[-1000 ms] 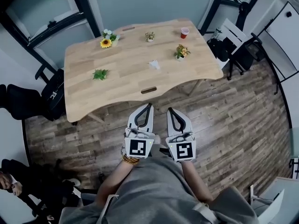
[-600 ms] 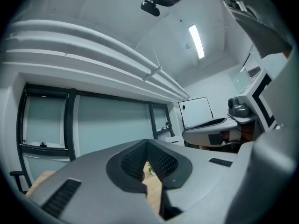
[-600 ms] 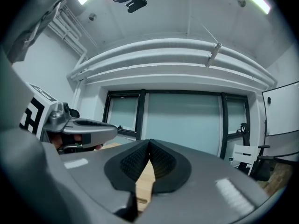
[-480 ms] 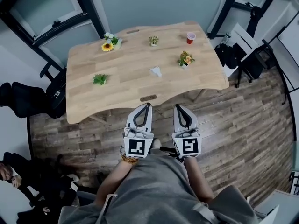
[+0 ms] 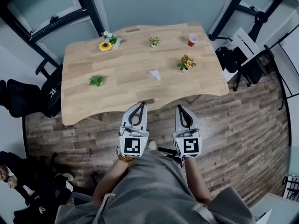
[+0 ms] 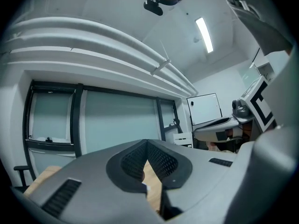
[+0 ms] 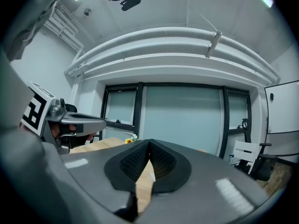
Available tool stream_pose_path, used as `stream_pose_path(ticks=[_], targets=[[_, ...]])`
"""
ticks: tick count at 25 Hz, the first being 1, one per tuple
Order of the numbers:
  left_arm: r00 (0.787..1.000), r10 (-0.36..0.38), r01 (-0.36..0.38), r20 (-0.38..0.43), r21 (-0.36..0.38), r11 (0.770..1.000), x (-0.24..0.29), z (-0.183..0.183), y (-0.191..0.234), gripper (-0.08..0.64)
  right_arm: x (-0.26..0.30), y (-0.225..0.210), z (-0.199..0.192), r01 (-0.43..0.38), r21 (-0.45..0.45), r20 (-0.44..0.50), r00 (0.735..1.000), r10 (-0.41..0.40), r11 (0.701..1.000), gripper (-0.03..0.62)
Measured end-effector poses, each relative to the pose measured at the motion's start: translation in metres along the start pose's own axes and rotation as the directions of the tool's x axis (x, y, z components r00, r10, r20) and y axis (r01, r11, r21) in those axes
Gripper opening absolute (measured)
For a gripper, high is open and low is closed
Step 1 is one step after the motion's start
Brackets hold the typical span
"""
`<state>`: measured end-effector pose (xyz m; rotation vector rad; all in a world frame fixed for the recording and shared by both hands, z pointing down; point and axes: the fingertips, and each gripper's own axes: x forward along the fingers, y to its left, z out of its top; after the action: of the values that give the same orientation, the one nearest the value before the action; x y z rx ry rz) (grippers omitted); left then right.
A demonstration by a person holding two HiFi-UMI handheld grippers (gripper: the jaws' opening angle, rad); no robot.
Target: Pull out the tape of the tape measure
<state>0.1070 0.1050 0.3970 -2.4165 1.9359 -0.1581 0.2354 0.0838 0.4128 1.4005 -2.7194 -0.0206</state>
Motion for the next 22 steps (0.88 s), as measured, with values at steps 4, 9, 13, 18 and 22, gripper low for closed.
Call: stream_pose_path(ticks=[4, 9, 13, 18, 22], targets=[[0.998, -0.054, 0.055, 0.028, -0.011, 0.998, 0.031, 0.002, 0.007, 0.008, 0.019, -0.002, -0.003, 0.016, -0.014, -0.030, 0.999, -0.016, 1.000, 0.011], [0.991, -0.108, 0.109, 0.080, 0.001, 0.994, 0.073, 0.014, 0.028, 0.008, 0.054, -0.007, 0.007, 0.037, -0.060, -0.054, 0.998, -0.040, 0.998, 0.011], [0.984, -0.143, 0.143, 0.107, 0.005, 0.990, 0.101, 0.016, 0.055, 0.008, 0.092, -0.008, 0.020, 0.062, -0.066, -0.048, 0.997, -0.066, 0.996, 0.011], [0.979, -0.171, 0.174, 0.115, -0.018, 0.985, 0.126, 0.008, 0.094, 0.008, 0.136, -0.011, 0.013, 0.095, -0.045, -0.071, 0.993, -0.098, 0.994, 0.011], [0.980, -0.173, 0.180, 0.098, -0.068, 0.981, 0.142, -0.003, 0.126, 0.008, 0.161, -0.013, 0.008, 0.132, -0.045, -0.093, 0.986, -0.136, 0.990, 0.011]])
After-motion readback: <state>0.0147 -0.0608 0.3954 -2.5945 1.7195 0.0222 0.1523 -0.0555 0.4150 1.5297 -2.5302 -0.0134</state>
